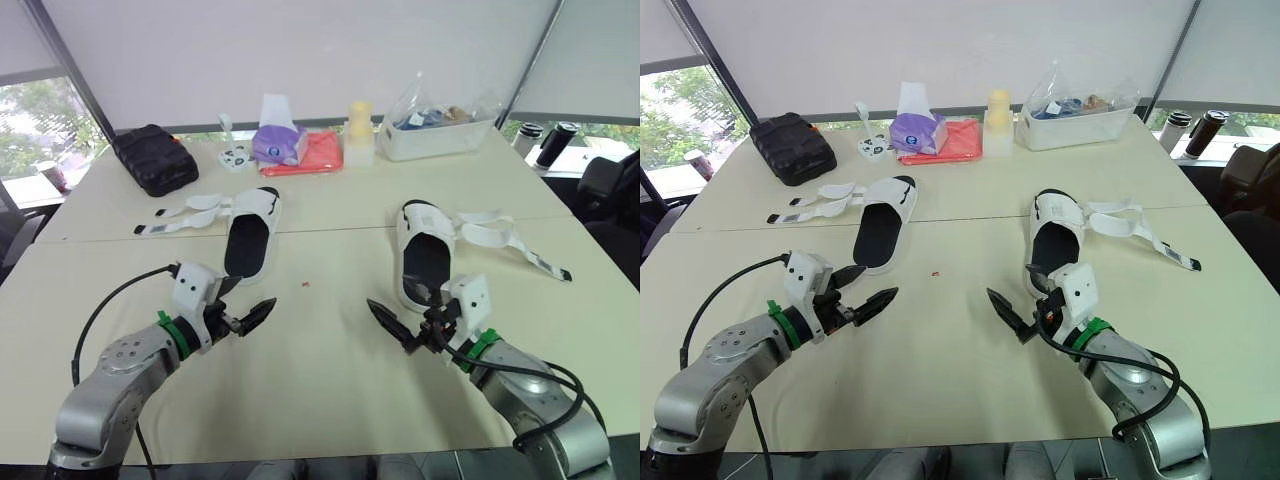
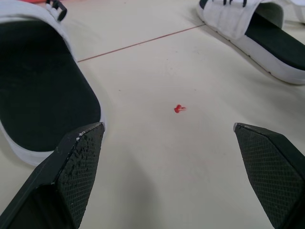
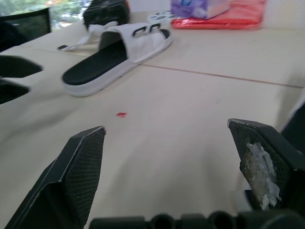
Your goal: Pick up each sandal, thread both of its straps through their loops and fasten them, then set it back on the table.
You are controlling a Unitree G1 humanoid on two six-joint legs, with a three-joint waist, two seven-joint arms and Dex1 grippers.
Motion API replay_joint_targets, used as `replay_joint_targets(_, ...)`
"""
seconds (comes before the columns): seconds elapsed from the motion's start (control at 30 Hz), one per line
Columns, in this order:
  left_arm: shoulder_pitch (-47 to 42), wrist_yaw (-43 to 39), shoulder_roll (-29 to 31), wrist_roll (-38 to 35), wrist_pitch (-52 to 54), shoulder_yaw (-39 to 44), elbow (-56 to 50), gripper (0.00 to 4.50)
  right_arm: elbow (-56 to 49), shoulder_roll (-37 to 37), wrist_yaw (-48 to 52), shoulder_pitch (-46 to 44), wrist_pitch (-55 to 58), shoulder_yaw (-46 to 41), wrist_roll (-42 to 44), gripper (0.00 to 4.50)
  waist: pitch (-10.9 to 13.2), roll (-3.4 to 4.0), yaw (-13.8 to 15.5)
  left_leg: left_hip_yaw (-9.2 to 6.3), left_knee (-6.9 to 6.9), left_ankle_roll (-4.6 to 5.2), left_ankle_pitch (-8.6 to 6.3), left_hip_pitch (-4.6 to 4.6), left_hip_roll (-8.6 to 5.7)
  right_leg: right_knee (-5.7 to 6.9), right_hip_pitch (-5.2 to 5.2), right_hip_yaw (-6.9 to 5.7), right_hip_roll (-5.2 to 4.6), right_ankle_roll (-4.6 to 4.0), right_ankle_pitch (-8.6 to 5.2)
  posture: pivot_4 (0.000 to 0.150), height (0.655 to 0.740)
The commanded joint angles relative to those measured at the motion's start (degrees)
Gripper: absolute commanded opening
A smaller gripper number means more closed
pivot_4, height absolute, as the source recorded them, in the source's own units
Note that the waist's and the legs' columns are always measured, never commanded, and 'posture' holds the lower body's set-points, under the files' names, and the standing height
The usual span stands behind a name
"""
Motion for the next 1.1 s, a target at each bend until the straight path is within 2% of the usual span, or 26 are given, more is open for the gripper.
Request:
replay_joint_targets(0.03, -0.6, -2.4, 1.2, -1.9, -1.3, 1.7, 0.6, 4.50, -2.3, -0.2, -2.0, -0.9, -2.9, -2.1, -2.8, 4.44, 0.0, 0.00, 0.0, 0.00, 0.00, 0.00, 0.00, 0.00, 0.00, 0.00, 0.00, 0.00, 0.00, 0.00, 0.00, 0.150, 0.7400)
replay_joint_targets(0.23, -0.9, -3.0, 1.9, -1.7, -1.8, 1.6, 1.5, 4.50, -0.7, -0.6, -4.3, -2.0, -7.1, -2.6, -8.8, 4.44, 0.0, 0.00, -0.1, 0.04, 0.00, -0.01, 0.01, 0.00, 0.01, 0.01, -0.02, 0.02, 0.01, -0.01, 0.01, 0.150, 0.7400)
replay_joint_targets(0.33, -4.0, -6.0, 5.4, -2.2, 0.3, 1.1, 3.9, 4.50, 3.1, -6.2, -6.1, -3.7, -14.1, 1.0, -22.2, 4.44, 0.0, 0.00, 0.0, 0.08, 0.03, -0.02, 0.01, 0.01, 0.01, 0.03, -0.03, 0.05, 0.01, -0.02, 0.03, 0.150, 0.7400)
replay_joint_targets(0.47, -8.6, -14.0, 11.5, -5.6, 2.8, 0.3, 6.4, 4.50, 15.0, -13.8, -10.3, -11.0, -24.5, 10.4, -43.1, 4.44, 0.0, -0.02, -0.2, 0.16, 0.06, -0.08, 0.05, 0.01, 0.01, 0.08, -0.07, 0.06, 0.05, -0.01, 0.08, 0.150, 0.7400)
replay_joint_targets(0.67, -13.2, -19.8, 16.0, -9.2, 5.9, 0.5, 7.0, 4.50, 33.4, -13.7, -14.2, -25.0, -29.5, 18.4, -57.5, 4.44, 0.0, -0.11, -0.7, 0.37, -0.01, -0.12, 0.08, 0.05, 0.12, 0.12, -0.20, 0.36, 0.17, -0.10, 0.14, 0.150, 0.7400)
replay_joint_targets(0.8, -13.6, -22.3, 20.0, -7.6, 5.1, 0.3, 6.3, 4.50, 42.9, -12.8, -15.0, -31.3, -29.2, 20.0, -61.6, 4.44, 0.1, -0.19, -0.8, 0.41, -0.02, -0.12, 0.08, -0.06, 0.12, 0.11, -0.34, 0.51, 0.24, -0.16, 0.22, 0.150, 0.7400)
replay_joint_targets(0.93, -14.0, -21.8, 21.0, -10.1, 6.6, 2.7, 4.9, 4.50, 49.4, -13.1, -14.5, -34.8, -31.0, 20.3, -62.2, 4.44, 0.1, -0.21, -0.8, 0.51, -0.02, -0.12, 0.08, -0.19, 0.13, 0.11, -0.54, 0.68, 0.29, -0.18, 0.31, 0.150, 0.7400)
replay_joint_targets(1.1, -11.8, -19.5, 20.4, -11.3, 7.4, 4.6, 2.9, 4.50, 47.0, -15.0, -10.7, -32.9, -33.9, 18.5, -59.6, 4.44, 0.1, -0.25, -0.6, 0.56, 0.03, -0.12, 0.08, -0.17, 0.15, 0.11, -0.52, 0.75, 0.33, -0.15, 0.37, 0.150, 0.7400)
